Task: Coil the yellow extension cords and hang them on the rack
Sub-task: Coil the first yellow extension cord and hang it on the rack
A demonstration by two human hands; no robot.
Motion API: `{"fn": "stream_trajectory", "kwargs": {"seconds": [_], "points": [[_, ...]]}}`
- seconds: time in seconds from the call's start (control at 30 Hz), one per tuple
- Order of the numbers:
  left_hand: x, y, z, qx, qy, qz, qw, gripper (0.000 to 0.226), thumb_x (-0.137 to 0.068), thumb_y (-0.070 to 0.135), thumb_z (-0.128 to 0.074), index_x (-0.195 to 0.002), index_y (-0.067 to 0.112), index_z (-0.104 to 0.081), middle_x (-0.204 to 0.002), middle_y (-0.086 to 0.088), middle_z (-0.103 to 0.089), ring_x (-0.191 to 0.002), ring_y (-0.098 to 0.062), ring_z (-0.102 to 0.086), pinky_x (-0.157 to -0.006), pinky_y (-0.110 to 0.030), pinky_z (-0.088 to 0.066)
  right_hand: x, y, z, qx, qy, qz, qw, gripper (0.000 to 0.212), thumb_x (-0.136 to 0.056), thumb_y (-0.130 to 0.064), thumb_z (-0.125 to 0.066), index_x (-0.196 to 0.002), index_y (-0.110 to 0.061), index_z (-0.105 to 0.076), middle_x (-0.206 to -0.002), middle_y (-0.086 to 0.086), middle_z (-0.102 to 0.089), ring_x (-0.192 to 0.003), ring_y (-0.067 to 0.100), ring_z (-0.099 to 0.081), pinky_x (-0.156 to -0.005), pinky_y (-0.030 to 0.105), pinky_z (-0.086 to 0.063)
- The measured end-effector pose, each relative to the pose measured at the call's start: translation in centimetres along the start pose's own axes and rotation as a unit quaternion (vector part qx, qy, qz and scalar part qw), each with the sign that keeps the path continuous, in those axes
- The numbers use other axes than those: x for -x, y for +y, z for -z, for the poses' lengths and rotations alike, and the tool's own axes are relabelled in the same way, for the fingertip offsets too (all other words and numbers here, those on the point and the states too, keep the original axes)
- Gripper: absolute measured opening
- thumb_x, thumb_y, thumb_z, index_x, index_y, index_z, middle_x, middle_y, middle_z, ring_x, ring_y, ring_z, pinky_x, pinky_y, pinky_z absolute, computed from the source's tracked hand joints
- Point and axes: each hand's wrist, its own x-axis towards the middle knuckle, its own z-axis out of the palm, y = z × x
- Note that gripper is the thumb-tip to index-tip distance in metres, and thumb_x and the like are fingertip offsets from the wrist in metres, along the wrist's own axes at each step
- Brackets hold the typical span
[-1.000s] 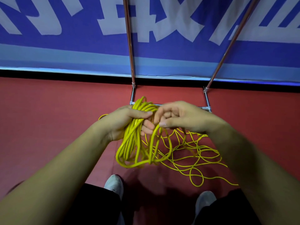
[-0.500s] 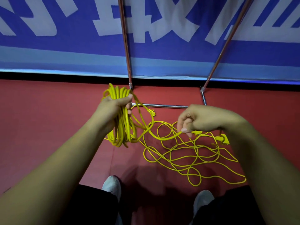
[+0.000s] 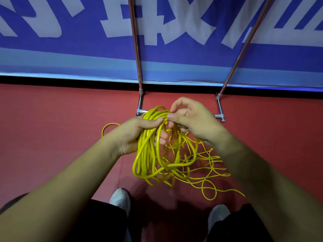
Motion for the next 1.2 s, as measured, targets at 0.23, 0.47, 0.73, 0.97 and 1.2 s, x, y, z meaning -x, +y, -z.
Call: {"fn": "stream_trajectory", "kwargs": {"seconds": [0.23, 0.47, 0.73, 0.97, 1.2], "points": [[0.6, 0.7, 0.6, -0.027, 0.031, -0.036, 0.999, 0.027, -0.062, 0.025, -0.067, -0.082, 0.011, -0.056, -0.051, 0.005, -0.063, -0.047, -0.008, -0.062, -0.048, -0.022, -0.051, 0.3, 1.7, 6.9, 0.262, -0.103, -0.072, 0.957, 0.007, -0.087, -0.020, -0.069, -0.084, -0.017, -0.064, -0.065, 0.005, -0.054, -0.063, 0.018, -0.044, -0.059, 0.033, -0.035], [0.4, 0.9, 2.5, 0.079, -0.023, -0.033, 0.996, 0.050, -0.039, 0.030, -0.096, -0.075, 0.008, -0.070, -0.062, -0.008, -0.066, -0.055, -0.021, -0.068, -0.054, -0.030, -0.057, 0.5, 2.6, 8.1, 0.161, 0.030, -0.060, 0.985, 0.010, -0.092, -0.012, -0.060, -0.100, -0.015, -0.066, -0.061, 0.006, -0.059, -0.056, 0.020, -0.048, -0.055, 0.030, -0.038], [0.3, 0.6, 2.8, 0.125, -0.045, -0.028, 0.991, 0.059, -0.036, 0.042, -0.096, -0.080, 0.008, -0.075, -0.071, -0.008, -0.071, -0.061, -0.020, -0.070, -0.056, -0.030, -0.057, 0.3, 0.4, 6.5, 0.267, 0.029, 0.021, 0.963, 0.015, -0.091, -0.019, -0.063, -0.100, -0.023, -0.075, -0.054, -0.005, -0.051, -0.051, 0.007, -0.043, -0.056, 0.024, -0.037], [0.5, 0.5, 1.8, 0.113, -0.115, -0.004, 0.987, 0.062, -0.041, 0.043, -0.095, -0.085, 0.004, -0.074, -0.067, -0.008, -0.067, -0.056, -0.021, -0.066, -0.057, -0.027, -0.056, 0.7, -1.1, 6.5, 0.304, 0.054, 0.060, 0.949, 0.014, -0.090, -0.013, -0.064, -0.098, -0.019, -0.075, -0.055, -0.018, -0.061, -0.050, 0.000, -0.045, -0.053, 0.014, -0.037], [0.2, -0.3, 0.8, 0.034, -0.093, 0.009, 0.995, 0.053, -0.049, 0.038, -0.092, -0.086, 0.006, -0.072, -0.070, -0.010, -0.069, -0.058, -0.022, -0.068, -0.057, -0.029, -0.056, 1.7, -2.5, 2.2, 0.288, -0.043, 0.079, 0.953, 0.012, -0.088, -0.010, -0.067, -0.096, -0.016, -0.073, -0.065, -0.006, -0.067, -0.055, 0.004, -0.054, -0.056, 0.018, -0.044]]}}
